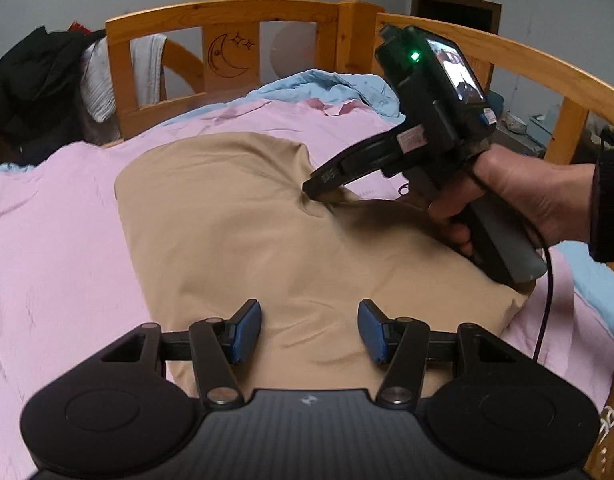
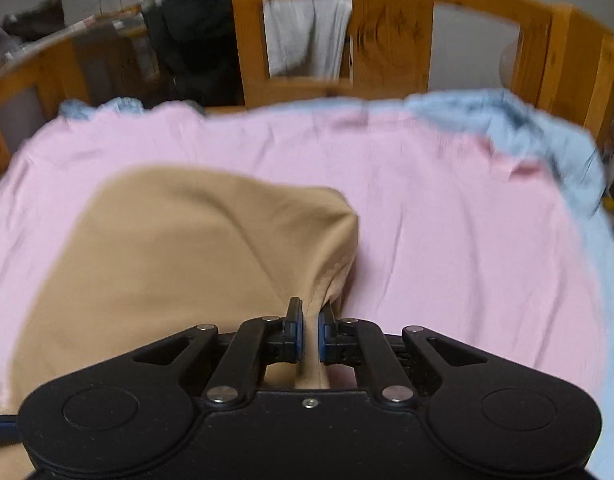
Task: Fold large clothes
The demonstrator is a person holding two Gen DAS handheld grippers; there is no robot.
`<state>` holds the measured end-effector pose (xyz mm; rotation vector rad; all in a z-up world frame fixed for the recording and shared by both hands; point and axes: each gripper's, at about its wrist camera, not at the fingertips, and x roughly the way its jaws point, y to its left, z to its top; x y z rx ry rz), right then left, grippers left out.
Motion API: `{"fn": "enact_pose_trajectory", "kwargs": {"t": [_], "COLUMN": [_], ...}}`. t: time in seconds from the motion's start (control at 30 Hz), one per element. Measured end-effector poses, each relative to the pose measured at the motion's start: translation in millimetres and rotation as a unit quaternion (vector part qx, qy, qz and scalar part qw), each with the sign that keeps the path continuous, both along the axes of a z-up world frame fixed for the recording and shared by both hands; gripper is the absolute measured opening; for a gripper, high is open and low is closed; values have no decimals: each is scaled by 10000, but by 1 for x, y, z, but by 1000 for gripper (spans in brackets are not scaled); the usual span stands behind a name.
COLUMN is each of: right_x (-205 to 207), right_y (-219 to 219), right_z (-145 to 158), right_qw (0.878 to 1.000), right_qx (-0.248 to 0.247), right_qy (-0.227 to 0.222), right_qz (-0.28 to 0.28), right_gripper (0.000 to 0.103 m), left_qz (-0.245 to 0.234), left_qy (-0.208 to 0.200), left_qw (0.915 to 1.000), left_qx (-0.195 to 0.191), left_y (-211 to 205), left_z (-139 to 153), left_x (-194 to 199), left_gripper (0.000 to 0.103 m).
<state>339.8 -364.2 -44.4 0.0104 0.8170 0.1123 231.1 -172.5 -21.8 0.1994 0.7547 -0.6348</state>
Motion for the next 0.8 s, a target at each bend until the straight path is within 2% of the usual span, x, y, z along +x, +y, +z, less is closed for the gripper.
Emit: {"fn": "enact_pose_trajectory", "kwargs": {"t": [0.13, 0.33, 0.53, 0.57, 0.67, 0.73, 0.8], "right_x": [-5, -9, -16, -17, -15, -9, 0], "right_y": [-5, -4, -3, -3, 10, 25, 44], "right_z": [6, 22, 49, 58, 80, 88, 90], "right_qw": [9999, 9998, 9990, 9984, 9962, 9953, 9931], "right_qx": [83, -78, -141, -114, -72, -14, 69], "right_qy": [-119, -168, -419, -545, -848, -838, -721], "right_qz": [33, 91, -91, -124, 171, 494, 922], "right_gripper": [8, 10, 24, 32, 34, 37, 46], "left_qz": [48, 155, 283, 283, 302, 300, 281], "left_qy": [176, 347, 351, 299, 253, 285, 308], "left_qw": [9995, 9984, 9974, 9978, 9980, 9978, 9978], "left_qx": [-260, -411, -561, -527, -501, -520, -512], "left_y": [10, 19, 33, 34, 37, 39, 39], "left_z": [4, 11, 20, 21, 24, 25, 25], "left_x": [3, 6, 3, 1, 2, 3, 3], "left_gripper": [58, 58, 66, 66, 66, 66, 66]}}
